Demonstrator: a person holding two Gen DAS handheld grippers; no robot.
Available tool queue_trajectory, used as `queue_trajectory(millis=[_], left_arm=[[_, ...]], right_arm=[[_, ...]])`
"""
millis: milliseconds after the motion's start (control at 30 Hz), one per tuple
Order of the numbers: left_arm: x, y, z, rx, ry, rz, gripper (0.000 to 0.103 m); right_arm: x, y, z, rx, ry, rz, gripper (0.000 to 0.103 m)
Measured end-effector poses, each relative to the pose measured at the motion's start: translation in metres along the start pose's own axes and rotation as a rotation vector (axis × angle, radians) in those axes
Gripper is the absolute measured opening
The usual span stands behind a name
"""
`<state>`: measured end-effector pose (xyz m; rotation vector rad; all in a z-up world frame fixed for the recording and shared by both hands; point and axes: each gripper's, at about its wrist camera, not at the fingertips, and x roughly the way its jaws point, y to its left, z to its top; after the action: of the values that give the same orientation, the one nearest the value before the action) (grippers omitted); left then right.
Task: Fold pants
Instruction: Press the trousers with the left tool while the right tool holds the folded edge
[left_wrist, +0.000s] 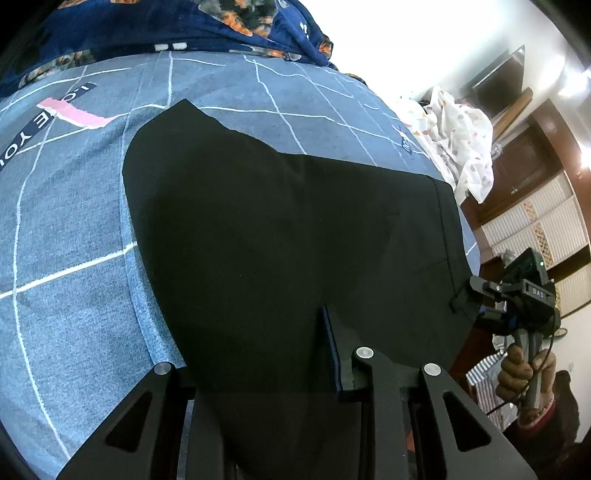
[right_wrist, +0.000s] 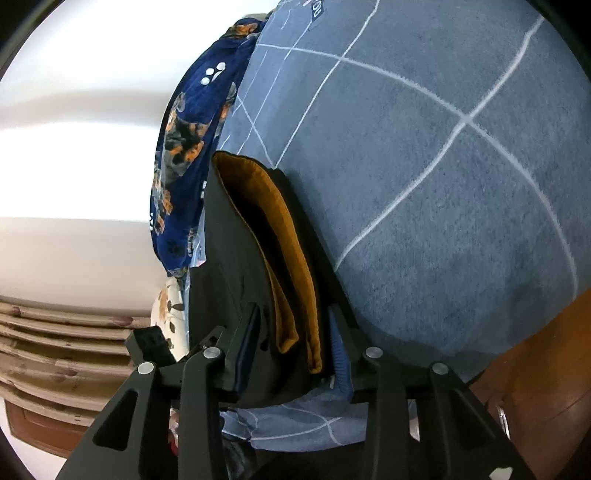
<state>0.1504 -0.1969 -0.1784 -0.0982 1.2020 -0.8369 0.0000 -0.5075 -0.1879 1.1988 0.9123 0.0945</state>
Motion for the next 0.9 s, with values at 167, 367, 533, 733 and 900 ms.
queue_trajectory(millis=[167, 367, 533, 733, 900], left_arm=[[0.0, 0.0, 0.001, -0.002, 0.003, -0.001, 0.026], [0.001, 0.001, 0.001, -0.008, 0.008, -0.005, 0.027], [0.001, 0.004, 0.001, -0.015, 0.012, -0.016, 0.027], [0.0, 0.006, 0.001, -0.006, 0.015, -0.016, 0.027], [-0.001, 0.007, 0.001, -0.005, 0.014, -0.026, 0.027]], right_arm=[[-0.006, 0.007, 0.004, -0.051, -0.038, -0.086, 0.058], [0.006, 0.004, 0.006, -0.065, 0.032, -0.01, 0.058], [0.017, 0.008, 0.009, -0.084, 0.116, 0.052, 0.061], [0.024, 0.007, 0.021, -0.107, 0.166, 0.096, 0.059], [0.042, 0.03, 0.018, -0.208, 0.215, 0.051, 0.064]])
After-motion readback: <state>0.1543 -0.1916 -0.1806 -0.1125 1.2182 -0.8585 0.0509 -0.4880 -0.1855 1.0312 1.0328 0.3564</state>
